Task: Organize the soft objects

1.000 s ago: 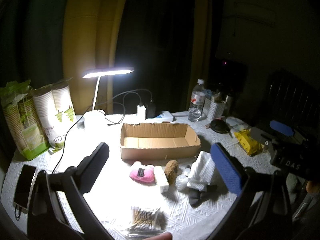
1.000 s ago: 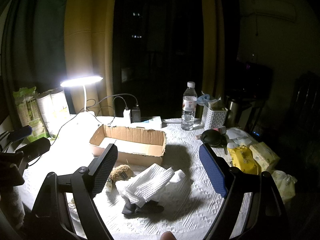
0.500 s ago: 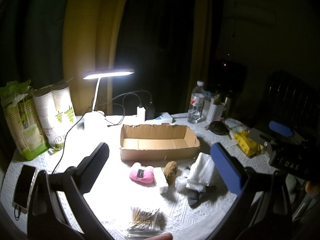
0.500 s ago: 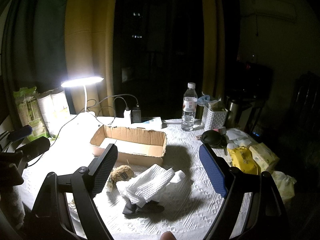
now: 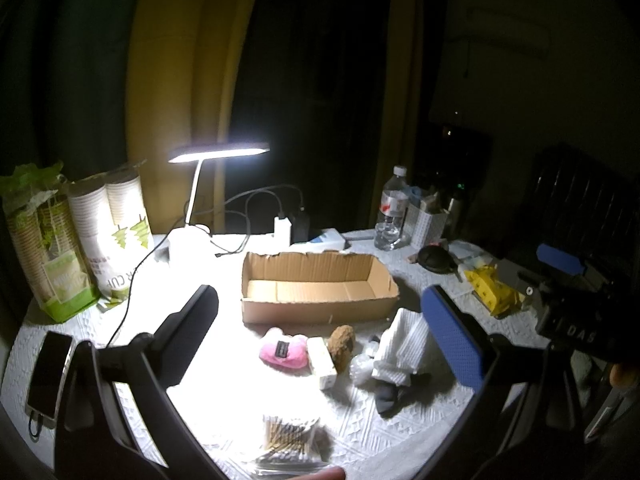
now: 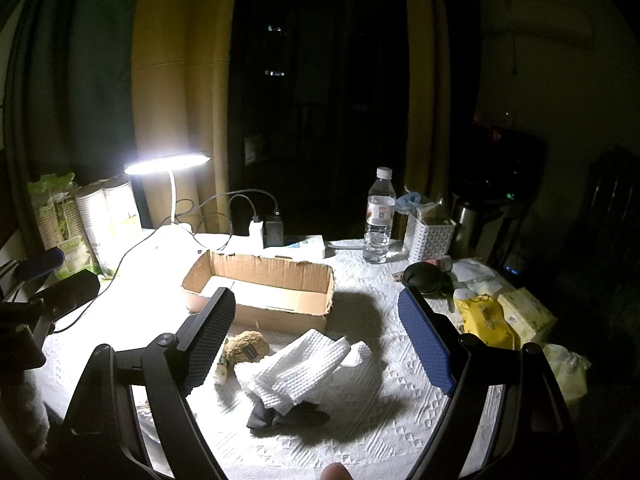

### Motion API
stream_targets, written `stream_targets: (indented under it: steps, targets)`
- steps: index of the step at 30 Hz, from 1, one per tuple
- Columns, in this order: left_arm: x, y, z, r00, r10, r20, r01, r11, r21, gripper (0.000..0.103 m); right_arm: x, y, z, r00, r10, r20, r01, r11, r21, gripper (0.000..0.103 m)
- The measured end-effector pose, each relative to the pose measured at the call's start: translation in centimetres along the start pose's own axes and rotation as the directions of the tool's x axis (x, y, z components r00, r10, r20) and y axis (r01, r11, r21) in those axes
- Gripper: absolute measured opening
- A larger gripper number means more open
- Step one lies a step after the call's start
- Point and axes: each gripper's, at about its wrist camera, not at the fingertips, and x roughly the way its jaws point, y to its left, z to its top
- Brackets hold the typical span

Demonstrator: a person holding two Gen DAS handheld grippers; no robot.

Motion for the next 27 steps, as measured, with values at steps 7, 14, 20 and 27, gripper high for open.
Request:
stream_targets:
  steps: [7,14,20,27]
  targets:
    - [-0.04,0.25,0.07,1.0,-0.001,0.002,0.001,1.0,-0.001,0.102,-0.08,-0.12,0.09,1.0,-0.001,0.003,0.001,1.0,-0.001,0.086]
    - [-0.08,0.21,0.12,1.0,-0.002,0.003,0.002,1.0,0.0,0.102,0.05,-0.11,0.08,1.0,0.0,0.004,0.0,1.0,0.002,0.086]
    - [-0.13,0.31,-0.01,1.0,-0.002,0.004,0.002,1.0,-0.002,0.102,-0.04,-0.18,0.05,1.0,0.002,0.002,-0.002,1.0,0.0,0.086]
    - [-0.2,0.51,0.01,1.0,-0.003,0.003,0.003,1.0,-0.003,0.102,0.07,-0.26,0.08,1.0,0.002,0.001,-0.002,1.0,0.002,0.086]
